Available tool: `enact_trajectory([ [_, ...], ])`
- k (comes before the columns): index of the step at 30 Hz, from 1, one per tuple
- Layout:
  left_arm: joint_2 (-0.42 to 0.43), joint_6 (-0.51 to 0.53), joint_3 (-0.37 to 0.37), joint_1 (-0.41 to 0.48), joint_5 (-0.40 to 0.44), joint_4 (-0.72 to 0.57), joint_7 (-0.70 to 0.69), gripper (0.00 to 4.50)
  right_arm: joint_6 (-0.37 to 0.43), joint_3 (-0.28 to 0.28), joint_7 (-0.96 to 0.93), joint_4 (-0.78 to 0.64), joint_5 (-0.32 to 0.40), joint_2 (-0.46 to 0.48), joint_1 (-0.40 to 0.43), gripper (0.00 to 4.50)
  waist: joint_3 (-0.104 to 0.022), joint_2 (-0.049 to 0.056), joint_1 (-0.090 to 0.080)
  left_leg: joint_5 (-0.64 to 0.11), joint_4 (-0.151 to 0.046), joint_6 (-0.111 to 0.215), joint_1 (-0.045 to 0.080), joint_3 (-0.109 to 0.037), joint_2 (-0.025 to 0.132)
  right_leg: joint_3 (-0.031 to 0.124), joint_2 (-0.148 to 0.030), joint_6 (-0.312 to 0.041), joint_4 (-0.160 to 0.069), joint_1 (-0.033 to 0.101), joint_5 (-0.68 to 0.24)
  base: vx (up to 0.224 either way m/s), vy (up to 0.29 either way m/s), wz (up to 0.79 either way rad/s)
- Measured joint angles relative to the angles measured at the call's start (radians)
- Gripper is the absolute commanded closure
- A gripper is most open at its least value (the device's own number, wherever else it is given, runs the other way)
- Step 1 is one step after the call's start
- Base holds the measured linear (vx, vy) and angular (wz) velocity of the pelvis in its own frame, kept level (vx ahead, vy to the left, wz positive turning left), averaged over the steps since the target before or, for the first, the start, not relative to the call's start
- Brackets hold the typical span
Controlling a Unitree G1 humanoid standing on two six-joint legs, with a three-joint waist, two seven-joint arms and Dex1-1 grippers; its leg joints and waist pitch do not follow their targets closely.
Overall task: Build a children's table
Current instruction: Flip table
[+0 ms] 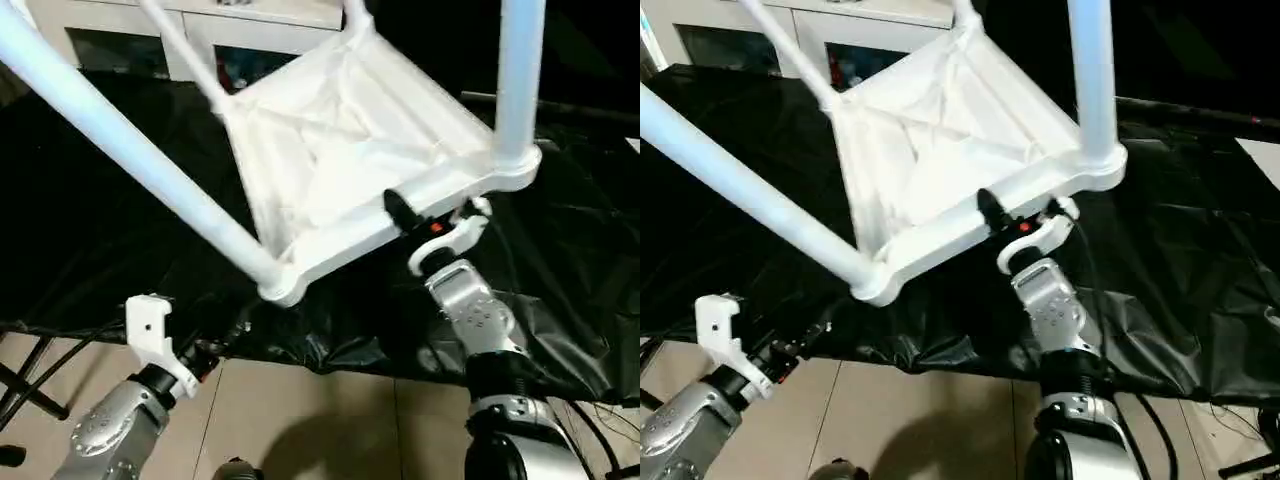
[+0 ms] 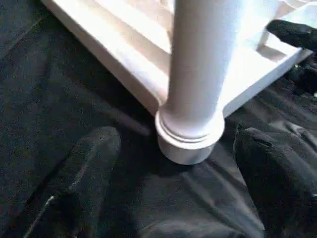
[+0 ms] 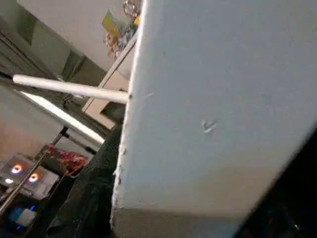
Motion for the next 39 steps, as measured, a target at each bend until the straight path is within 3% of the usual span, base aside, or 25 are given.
enact_trajectory([
  [9, 0.042, -0.078, -0.098, 0.009, 0.092, -0.102, -0.033, 0.0, -0.001, 0.014, -0.094, -0.164, -0.045, -0.028, 0.05, 2.56, 0.0, 0.001, -0.009, 0.0, 0.0, -0.001, 0.001, 0.0, 0.0, 0.001, 0.0, 0.001, 0.0, -0.001, 0.004, 0.0, 0.0, 0.0],
  [18, 0.087, -0.101, -0.161, -0.053, 0.188, -0.126, -0.031, 0.0, -0.039, 0.093, -0.179, -0.297, -0.177, -0.108, 0.05, 2.55, -0.002, 0.001, -0.015, 0.001, 0.0, -0.001, 0.002, 0.0, -0.001, 0.003, 0.0, 0.003, -0.001, -0.001, 0.008, 0.0, 0.0, 0.0],
  [25, 0.107, -0.098, -0.181, -0.167, 0.241, -0.158, -0.019, 0.0, -0.063, 0.206, -0.246, -0.347, -0.347, -0.163, 0.016, 2.57, -0.007, -0.006, -0.023, 0.002, 0.0, -0.003, 0.003, 0.0, -0.001, 0.003, 0.001, 0.004, 0.0, -0.001, 0.01, 0.0, 0.0, 0.0],
  [33, 0.12, -0.05, -0.178, -0.282, 0.268, -0.16, 0.005, 0.0, -0.072, 0.256, -0.362, -0.347, -0.46, -0.156, 0.0, 2.8, -0.01, -0.015, -0.022, 0.002, 0.002, -0.003, 0.003, -0.001, -0.001, 0.003, 0.0, 0.008, -0.001, -0.003, 0.012, 0.0, 0.0, 0.0],
  [39, 0.12, -0.039, -0.183, -0.371, 0.304, -0.121, 0.016, 0.0, -0.124, 0.294, -0.461, -0.283, -0.545, -0.102, -0.041, 2.94, -0.012, -0.019, -0.035, 0.002, 0.002, -0.004, 0.002, -0.001, -0.001, 0.003, 0.001, 0.008, 0.0, -0.003, 0.017, 0.0, 0.0, 0.0],
])
